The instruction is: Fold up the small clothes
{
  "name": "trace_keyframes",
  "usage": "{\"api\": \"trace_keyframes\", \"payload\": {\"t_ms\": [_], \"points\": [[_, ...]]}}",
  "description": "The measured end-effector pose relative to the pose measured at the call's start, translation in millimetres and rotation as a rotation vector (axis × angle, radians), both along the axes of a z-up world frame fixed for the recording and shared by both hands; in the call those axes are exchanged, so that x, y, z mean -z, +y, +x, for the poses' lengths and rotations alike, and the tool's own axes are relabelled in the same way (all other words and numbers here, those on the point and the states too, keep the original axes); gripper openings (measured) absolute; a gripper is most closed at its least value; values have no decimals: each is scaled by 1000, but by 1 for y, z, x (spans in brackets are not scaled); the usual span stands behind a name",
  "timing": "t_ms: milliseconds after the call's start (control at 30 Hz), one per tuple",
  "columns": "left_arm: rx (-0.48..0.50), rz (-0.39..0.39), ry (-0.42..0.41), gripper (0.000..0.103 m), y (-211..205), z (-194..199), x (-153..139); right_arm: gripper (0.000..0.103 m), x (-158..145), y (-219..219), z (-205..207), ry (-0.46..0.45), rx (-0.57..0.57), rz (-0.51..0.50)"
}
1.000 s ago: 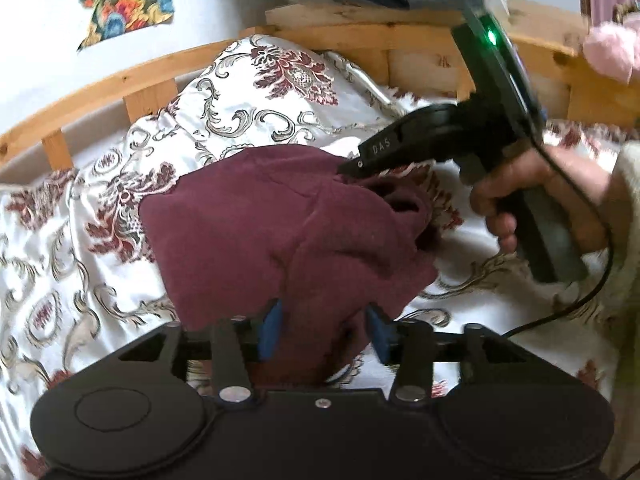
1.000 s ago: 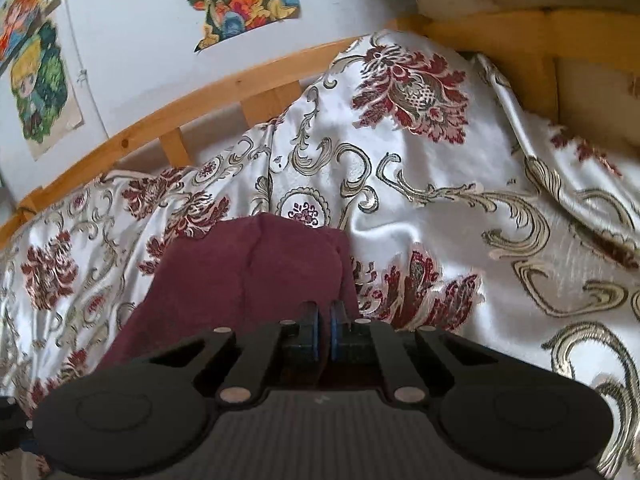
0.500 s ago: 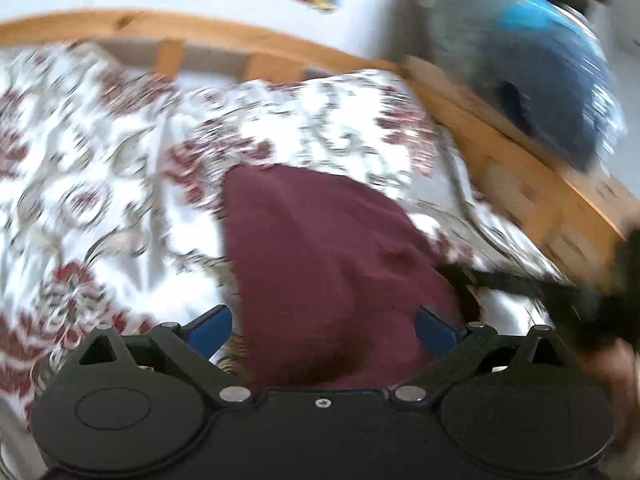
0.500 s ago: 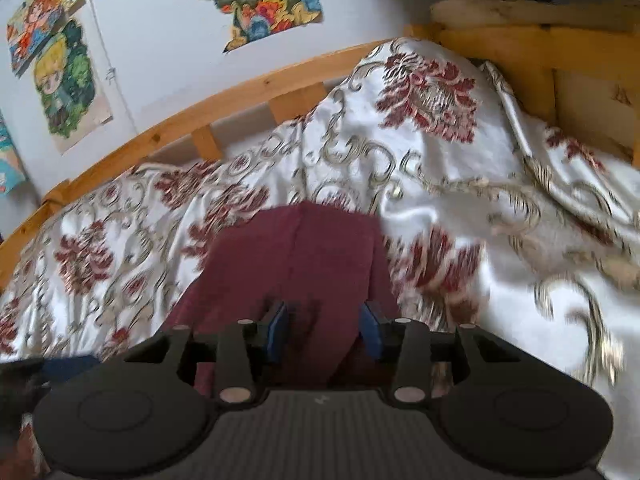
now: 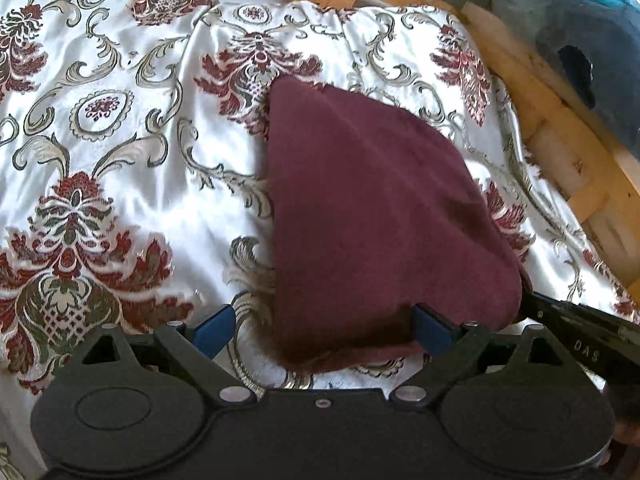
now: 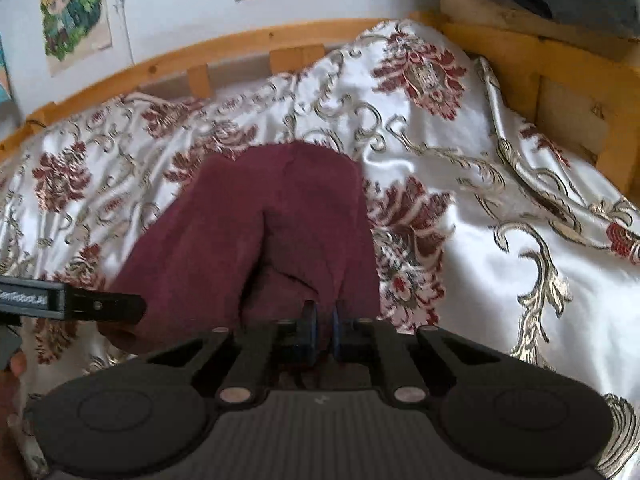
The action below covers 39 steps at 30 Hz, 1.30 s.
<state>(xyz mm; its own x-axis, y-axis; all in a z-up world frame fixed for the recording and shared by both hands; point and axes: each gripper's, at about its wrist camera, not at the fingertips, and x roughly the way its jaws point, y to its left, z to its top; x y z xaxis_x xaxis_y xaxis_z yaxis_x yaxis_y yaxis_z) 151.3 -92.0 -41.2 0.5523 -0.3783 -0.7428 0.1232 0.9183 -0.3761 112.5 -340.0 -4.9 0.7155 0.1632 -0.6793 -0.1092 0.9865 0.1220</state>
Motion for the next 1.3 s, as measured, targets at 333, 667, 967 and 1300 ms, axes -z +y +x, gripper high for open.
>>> {"api": "trace_keyframes", "payload": {"t_ms": [333, 667, 967, 1300], "points": [[12, 19, 13, 95, -2, 0, 2, 13, 5, -7, 1, 40, 34, -1], [-19, 33, 22, 102, -1, 2, 5, 79, -6, -34, -3, -26, 98, 150], [-14, -21, 28, 102, -3, -2, 7, 92, -5, -51, 9, -116, 140, 284], [6, 10, 22, 102, -9, 0, 11, 35, 15, -32, 61, -159, 51, 262]]}}
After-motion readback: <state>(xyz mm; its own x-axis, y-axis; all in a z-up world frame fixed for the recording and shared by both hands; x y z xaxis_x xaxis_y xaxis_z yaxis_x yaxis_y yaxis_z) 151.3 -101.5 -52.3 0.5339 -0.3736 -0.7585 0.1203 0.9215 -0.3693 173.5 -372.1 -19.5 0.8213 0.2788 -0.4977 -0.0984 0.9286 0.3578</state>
